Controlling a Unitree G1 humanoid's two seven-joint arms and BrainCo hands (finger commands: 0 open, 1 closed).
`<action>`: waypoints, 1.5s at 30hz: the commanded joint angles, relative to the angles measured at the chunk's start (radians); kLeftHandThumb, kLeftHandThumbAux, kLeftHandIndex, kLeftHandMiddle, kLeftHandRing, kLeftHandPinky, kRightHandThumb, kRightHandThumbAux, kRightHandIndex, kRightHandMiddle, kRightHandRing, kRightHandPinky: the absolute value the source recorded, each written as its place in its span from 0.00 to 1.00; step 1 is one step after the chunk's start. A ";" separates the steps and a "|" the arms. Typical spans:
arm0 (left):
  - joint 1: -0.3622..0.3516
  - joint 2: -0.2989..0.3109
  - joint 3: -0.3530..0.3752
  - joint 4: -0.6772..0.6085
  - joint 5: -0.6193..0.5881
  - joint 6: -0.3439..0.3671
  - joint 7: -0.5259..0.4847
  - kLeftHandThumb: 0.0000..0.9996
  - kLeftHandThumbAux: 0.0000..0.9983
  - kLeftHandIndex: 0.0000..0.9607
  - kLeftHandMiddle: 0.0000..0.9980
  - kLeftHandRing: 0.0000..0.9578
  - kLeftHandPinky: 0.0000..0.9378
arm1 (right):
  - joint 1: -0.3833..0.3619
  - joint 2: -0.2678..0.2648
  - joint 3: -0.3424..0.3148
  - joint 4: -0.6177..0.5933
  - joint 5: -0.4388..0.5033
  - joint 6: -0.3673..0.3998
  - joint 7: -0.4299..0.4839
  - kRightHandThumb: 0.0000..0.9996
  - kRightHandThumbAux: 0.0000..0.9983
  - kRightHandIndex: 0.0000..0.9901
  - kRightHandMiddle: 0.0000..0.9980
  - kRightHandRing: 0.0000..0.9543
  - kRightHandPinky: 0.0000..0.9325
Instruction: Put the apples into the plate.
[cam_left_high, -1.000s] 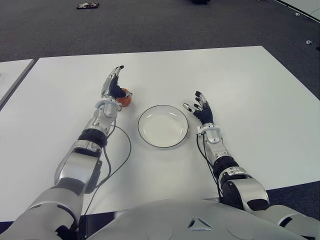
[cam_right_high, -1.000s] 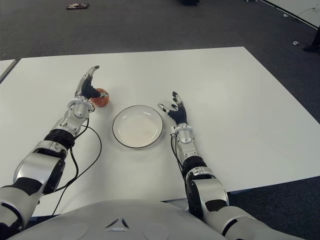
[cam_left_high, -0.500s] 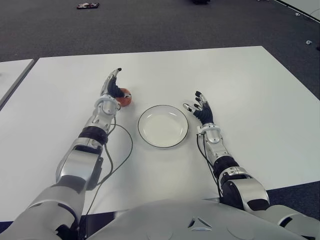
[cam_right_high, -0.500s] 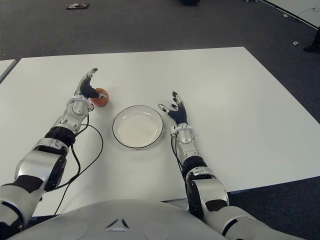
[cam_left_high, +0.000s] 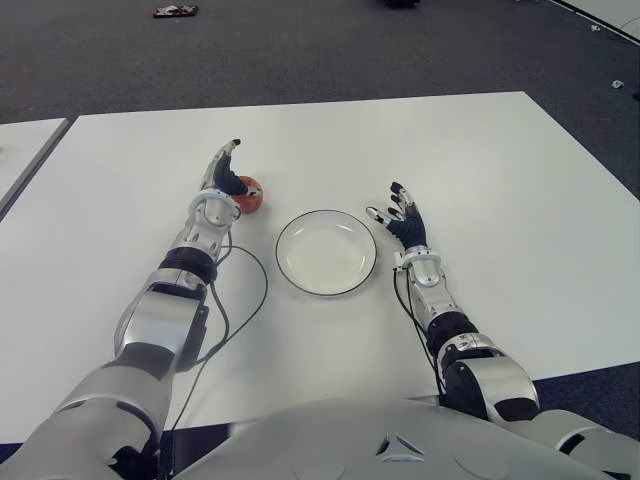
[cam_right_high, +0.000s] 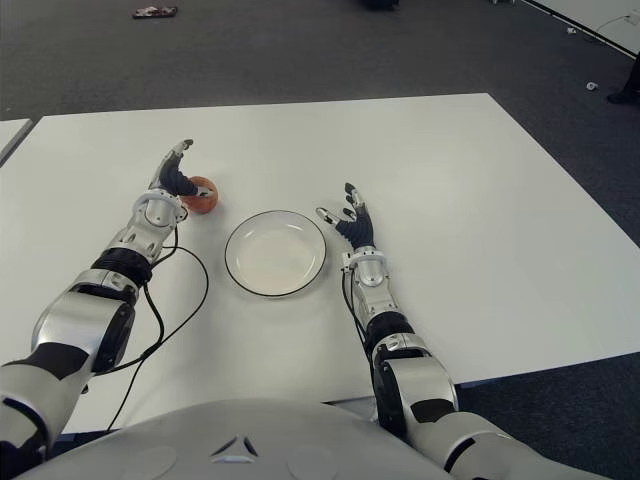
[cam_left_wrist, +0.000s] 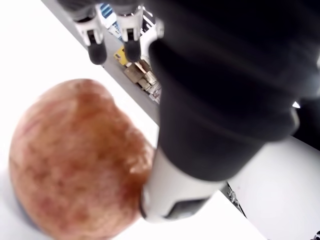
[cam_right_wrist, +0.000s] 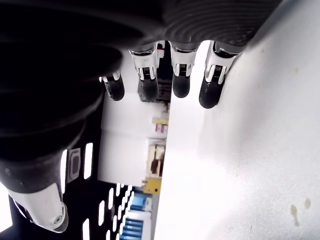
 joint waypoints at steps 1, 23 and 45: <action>-0.016 -0.001 -0.005 0.028 0.002 0.019 -0.022 0.00 0.36 0.00 0.00 0.00 0.00 | 0.038 0.010 0.010 0.044 0.001 0.061 0.012 0.15 0.69 0.00 0.00 0.01 0.05; -0.025 -0.001 -0.044 0.033 0.047 0.076 0.014 0.00 0.37 0.00 0.00 0.00 0.00 | 0.038 0.012 0.008 0.041 0.006 0.056 0.018 0.16 0.67 0.00 0.00 0.01 0.05; -0.023 -0.028 -0.116 0.178 0.106 0.034 0.047 0.00 0.31 0.00 0.00 0.00 0.00 | 0.050 0.016 0.014 0.021 -0.002 0.063 0.006 0.16 0.68 0.00 0.00 0.01 0.04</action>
